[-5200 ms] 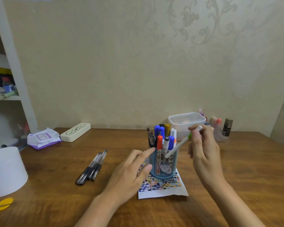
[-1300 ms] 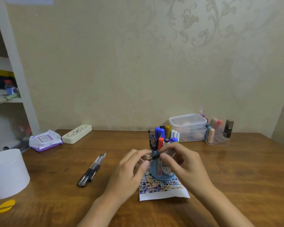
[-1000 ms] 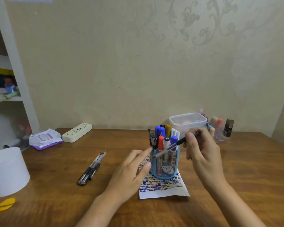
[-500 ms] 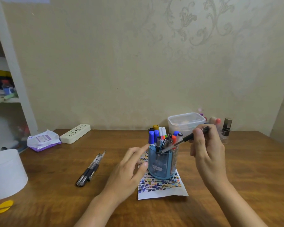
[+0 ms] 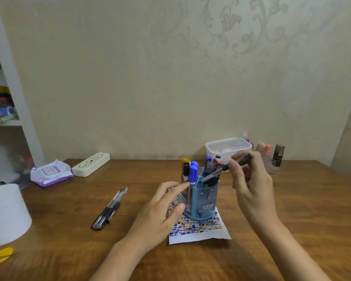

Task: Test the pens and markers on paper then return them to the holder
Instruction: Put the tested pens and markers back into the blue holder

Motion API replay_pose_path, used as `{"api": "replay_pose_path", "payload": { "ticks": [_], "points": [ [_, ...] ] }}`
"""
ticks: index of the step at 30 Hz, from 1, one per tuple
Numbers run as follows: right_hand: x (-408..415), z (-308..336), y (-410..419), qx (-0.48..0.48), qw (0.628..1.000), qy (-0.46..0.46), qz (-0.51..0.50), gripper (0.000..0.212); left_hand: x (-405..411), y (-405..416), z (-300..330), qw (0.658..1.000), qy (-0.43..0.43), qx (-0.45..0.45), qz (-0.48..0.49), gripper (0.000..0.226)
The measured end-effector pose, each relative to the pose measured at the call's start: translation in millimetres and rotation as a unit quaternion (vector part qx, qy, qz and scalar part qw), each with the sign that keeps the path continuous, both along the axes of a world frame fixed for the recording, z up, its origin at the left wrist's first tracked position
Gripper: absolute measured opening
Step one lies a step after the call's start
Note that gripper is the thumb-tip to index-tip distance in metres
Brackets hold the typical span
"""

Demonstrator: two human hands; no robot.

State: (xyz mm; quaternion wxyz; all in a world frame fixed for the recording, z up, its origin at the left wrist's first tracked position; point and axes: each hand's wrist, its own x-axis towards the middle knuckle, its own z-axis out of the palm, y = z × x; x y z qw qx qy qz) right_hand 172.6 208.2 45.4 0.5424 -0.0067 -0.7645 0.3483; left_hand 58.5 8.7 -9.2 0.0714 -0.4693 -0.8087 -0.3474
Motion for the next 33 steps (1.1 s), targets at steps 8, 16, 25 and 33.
{"api": "replay_pose_path", "payload": {
  "ticks": [8, 16, 25, 33],
  "points": [
    [-6.4, -10.0, 1.3, 0.028, 0.994, -0.047, -0.094, 0.042, 0.6, 0.4, 0.4, 1.0, 0.001, -0.009, -0.015, 0.047],
    [-10.6, -17.9, -8.4, 0.142, 0.969, -0.119, -0.164, 0.026, 0.9, -0.9, 1.8, 1.0, 0.002, -0.006, -0.021, 0.047],
    [-6.7, -19.8, -13.3, 0.08, 0.981, -0.164, -0.073, 0.054, -6.0, -6.2, 4.6, 0.999, -0.007, -0.012, 0.037, 0.051],
    [-7.7, -27.3, -22.0, 0.098, 0.98, -0.17, 0.02, 0.036, -40.9, -33.5, -13.3, 0.937, 0.0, -0.179, 0.299, 0.05]
  ]
}}
